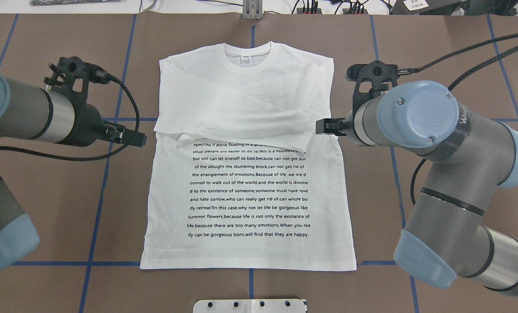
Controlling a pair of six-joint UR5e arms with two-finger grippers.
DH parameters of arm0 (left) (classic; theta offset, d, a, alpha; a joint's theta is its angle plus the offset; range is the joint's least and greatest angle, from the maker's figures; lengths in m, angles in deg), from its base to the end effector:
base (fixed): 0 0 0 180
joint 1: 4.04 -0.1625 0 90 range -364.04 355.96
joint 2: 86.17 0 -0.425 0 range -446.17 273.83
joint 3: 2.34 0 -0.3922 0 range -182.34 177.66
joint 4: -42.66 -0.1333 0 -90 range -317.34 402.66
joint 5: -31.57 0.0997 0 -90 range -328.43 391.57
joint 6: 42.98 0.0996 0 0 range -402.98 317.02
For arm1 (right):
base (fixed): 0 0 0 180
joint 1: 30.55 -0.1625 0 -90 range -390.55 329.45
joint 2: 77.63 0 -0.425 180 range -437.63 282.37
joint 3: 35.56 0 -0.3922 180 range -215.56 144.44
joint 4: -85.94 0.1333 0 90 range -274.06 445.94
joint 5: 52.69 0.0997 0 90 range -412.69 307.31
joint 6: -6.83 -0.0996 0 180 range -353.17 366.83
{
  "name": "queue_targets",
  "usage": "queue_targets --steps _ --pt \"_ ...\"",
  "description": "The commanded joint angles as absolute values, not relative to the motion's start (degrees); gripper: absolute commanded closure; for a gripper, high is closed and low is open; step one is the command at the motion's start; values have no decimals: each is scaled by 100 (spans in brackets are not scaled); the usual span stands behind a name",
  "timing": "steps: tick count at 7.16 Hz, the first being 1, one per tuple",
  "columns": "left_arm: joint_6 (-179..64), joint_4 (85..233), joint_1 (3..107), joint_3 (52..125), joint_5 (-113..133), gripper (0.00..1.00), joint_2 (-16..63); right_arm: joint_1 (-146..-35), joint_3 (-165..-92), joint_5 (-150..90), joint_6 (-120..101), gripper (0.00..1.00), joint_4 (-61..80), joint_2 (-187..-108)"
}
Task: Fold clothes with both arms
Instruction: 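Move both grippers down to the shirt's side edges near the hem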
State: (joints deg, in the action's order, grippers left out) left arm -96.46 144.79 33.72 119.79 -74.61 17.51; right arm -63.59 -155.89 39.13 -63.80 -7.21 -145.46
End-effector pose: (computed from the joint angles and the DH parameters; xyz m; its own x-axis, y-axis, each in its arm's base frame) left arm 0.3369 -0.3944 0.2605 0.5761 0.2767 -0.7691 0.0728 0.9198 0.3855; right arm -0.3814 -0.4033 0.2341 0.6892 0.0528 0.7226 -0.3139 0.9206 0.2321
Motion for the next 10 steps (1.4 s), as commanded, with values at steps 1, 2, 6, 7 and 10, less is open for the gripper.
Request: queue_targets --steps 1,2,6,7,10 --pt "-10937 14575 2246 12140 -6751 0 1500 -5958 -15729 3907 -7233 0 661 -15659" --pt "-11595 14967 1676 12132 -6287 0 1177 -5668 -15956 3864 -7436 0 657 -16012" --pt "-12709 15367 581 11896 -5351 21 726 -5094 -16160 3582 -7632 0 631 -16420" --pt "-12709 15376 572 11720 -5351 25 726 -5068 -16160 3556 -7632 0 622 -16420" --pt "-12700 15367 415 11569 -5342 26 699 -5059 -16160 3556 -7632 0 622 -16420"
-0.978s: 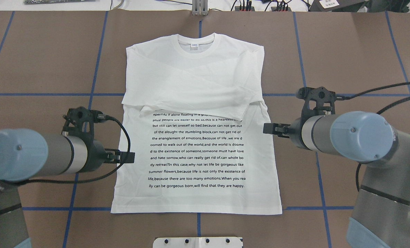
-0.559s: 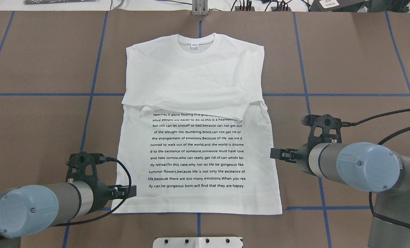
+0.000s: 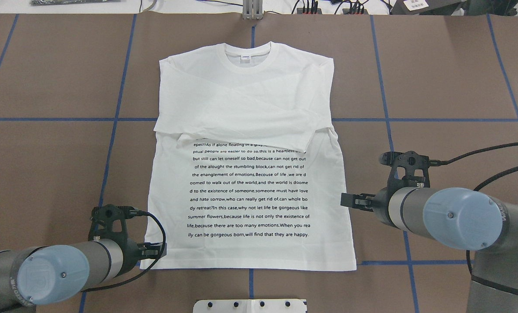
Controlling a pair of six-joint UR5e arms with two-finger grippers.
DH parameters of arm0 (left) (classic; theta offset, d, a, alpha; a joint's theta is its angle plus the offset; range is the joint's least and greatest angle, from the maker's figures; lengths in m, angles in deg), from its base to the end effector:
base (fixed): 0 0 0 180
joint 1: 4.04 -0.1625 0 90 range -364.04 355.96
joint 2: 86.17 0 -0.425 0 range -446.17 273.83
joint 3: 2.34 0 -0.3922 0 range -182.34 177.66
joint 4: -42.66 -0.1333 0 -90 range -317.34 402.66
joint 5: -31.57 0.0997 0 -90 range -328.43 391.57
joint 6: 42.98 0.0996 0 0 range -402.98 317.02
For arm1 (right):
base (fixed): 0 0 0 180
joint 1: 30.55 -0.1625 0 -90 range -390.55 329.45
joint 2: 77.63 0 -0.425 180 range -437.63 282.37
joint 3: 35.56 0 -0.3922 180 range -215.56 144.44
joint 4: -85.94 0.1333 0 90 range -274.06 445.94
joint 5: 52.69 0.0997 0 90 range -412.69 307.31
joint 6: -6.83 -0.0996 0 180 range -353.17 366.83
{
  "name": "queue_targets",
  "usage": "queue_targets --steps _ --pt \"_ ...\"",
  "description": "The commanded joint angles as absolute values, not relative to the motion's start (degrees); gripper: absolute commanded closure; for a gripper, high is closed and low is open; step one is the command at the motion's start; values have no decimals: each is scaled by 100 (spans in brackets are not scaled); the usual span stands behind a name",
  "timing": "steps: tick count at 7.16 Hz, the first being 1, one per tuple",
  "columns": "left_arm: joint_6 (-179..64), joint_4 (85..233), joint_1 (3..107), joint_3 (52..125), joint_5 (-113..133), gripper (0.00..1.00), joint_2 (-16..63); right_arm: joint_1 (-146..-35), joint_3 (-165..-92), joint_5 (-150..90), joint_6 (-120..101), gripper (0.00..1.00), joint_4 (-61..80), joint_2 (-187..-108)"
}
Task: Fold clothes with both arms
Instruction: 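Move both grippers down to the shirt's side edges near the hem, then position both grippers at the hem edges nearest the robot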
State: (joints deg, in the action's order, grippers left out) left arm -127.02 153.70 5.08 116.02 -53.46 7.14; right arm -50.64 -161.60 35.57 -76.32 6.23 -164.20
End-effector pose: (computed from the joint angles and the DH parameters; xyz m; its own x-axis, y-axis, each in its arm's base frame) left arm 0.4689 -0.2190 0.3617 0.6184 0.0055 -0.7858 0.1626 0.9774 0.1348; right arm -0.3933 -0.2890 0.3256 0.6459 0.1093 0.7556 -0.2901 0.9506 0.1105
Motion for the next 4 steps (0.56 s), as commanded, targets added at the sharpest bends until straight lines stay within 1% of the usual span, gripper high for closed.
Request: queue_targets --steps 1,2,3,4 --pt "-12700 15358 353 11578 -5342 30 699 -5059 -16160 3556 -7632 0 622 -16420" --pt "-12700 15358 300 11587 -5342 36 708 -5059 -16160 3556 -7632 0 622 -16420" --pt "-12700 15358 230 11578 -5342 45 691 -5059 -16160 3556 -7632 0 622 -16420" --pt "-12709 15349 229 11578 -5342 47 691 -5059 -16169 3556 -7632 0 622 -16420"
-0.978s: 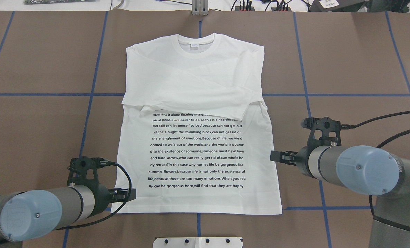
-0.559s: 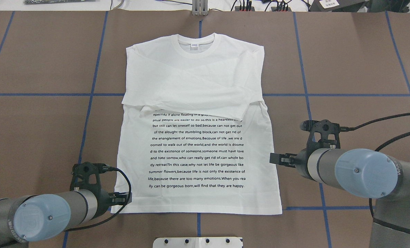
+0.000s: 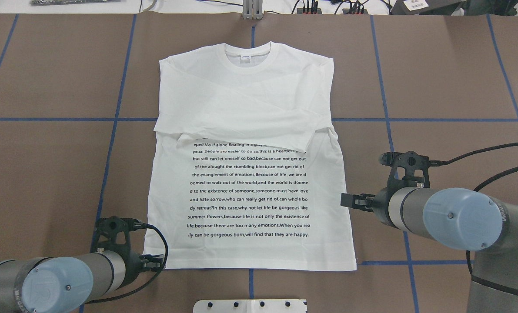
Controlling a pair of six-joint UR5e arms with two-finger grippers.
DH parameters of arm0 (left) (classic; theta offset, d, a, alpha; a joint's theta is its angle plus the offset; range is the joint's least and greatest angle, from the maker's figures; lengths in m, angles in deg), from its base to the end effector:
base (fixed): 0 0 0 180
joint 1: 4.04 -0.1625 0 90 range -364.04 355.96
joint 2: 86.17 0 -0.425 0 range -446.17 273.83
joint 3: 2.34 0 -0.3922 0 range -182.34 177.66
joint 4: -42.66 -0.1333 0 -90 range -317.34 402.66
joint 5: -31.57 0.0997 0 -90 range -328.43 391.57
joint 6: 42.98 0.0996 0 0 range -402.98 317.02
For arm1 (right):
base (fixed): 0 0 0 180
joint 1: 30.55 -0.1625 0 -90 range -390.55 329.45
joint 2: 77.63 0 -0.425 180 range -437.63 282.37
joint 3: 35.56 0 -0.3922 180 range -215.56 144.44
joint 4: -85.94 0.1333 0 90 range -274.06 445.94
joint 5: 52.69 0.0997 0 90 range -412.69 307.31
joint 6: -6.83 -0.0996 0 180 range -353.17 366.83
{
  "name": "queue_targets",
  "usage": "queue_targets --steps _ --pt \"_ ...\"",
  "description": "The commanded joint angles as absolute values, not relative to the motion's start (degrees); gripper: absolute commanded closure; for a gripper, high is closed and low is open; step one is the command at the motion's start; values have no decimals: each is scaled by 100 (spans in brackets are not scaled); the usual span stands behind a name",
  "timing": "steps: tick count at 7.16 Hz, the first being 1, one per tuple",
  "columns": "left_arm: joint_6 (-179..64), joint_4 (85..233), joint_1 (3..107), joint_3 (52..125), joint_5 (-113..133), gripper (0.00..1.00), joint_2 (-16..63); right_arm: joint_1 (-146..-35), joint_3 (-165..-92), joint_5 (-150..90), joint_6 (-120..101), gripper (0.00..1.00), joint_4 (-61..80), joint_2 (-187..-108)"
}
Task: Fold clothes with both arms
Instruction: 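Position both grippers at the hem edges nearest the robot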
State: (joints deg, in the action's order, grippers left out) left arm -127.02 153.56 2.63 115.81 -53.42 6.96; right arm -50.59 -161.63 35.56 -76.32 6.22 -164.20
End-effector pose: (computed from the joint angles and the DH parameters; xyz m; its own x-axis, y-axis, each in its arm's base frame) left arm 0.4780 -0.1989 0.3653 0.6249 0.0311 -0.7801 0.1200 0.9835 0.1353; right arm -0.3934 -0.2886 0.3254 0.6458 0.1087 0.7558 -0.2895 0.9508 0.1107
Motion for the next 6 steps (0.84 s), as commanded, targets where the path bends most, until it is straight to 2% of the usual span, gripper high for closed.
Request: queue_targets --steps 1,2,5,6 --pt "-12709 15349 220 11578 -5333 47 691 -5059 -16169 3556 -7632 0 622 -16411" --pt "-12709 15349 220 11578 -5325 51 691 -5059 -16169 3556 -7632 0 622 -16411" --pt "-12709 15209 203 11560 -5325 53 673 -5059 -16169 3556 -7632 0 622 -16411" --pt "-12709 15209 203 11569 -5325 58 673 -5059 -16169 3556 -7632 0 622 -16420"
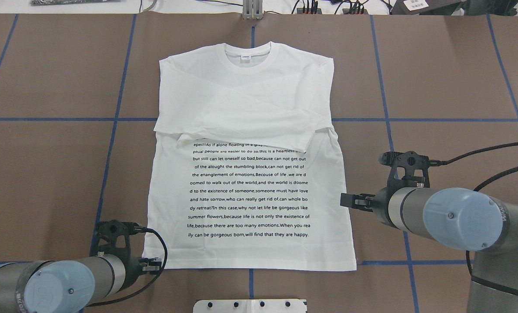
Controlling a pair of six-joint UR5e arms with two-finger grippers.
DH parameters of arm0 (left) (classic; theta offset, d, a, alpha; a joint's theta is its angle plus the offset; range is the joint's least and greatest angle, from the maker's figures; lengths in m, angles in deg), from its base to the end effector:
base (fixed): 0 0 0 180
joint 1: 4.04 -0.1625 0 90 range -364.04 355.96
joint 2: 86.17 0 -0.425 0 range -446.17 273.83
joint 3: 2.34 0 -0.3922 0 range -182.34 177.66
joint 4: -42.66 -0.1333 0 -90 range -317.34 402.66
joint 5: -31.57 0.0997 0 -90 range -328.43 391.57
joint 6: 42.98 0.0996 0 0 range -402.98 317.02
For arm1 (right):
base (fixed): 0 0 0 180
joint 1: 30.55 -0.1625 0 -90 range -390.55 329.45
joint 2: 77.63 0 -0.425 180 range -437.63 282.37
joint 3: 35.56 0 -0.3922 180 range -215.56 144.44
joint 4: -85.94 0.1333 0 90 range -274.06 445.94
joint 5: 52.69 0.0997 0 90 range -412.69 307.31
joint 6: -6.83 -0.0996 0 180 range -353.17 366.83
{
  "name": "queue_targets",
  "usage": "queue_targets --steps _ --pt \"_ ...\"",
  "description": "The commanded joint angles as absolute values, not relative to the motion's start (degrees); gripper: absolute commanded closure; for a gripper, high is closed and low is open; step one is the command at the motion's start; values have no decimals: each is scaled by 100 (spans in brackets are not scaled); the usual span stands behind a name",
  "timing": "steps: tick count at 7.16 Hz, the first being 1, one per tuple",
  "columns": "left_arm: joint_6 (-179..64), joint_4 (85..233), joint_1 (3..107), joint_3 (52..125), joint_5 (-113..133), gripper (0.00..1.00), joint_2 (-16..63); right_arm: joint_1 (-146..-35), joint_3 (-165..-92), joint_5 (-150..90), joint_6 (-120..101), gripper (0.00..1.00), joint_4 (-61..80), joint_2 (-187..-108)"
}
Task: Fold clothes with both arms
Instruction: 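Position both grippers at the hem edges nearest the robot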
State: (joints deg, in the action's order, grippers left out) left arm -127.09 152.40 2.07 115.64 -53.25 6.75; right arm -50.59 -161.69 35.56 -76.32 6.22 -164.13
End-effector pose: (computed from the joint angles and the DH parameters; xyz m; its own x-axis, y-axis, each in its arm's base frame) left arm 0.4801 -0.1945 0.3714 0.6453 0.0337 -0.7632 0.1098 0.9846 0.1363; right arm -0.3933 -0.2886 0.3244 0.6442 0.1081 0.7572 -0.2897 0.9507 0.1108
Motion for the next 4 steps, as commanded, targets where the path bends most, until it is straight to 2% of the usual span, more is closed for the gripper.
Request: queue_targets --steps 1,2,3,4 --pt "-12709 15200 168 11561 -5325 64 673 -5059 -16169 3556 -7632 0 622 -16420" --pt "-12709 15200 124 11560 -5325 79 673 -5059 -16169 3556 -7632 0 622 -16420" --pt "-12718 15182 89 11569 -5325 98 673 -5050 -16169 3556 -7632 0 622 -16420" --pt "-12718 15182 97 11595 -5316 100 673 -5042 -16169 3556 -7632 0 622 -16437"
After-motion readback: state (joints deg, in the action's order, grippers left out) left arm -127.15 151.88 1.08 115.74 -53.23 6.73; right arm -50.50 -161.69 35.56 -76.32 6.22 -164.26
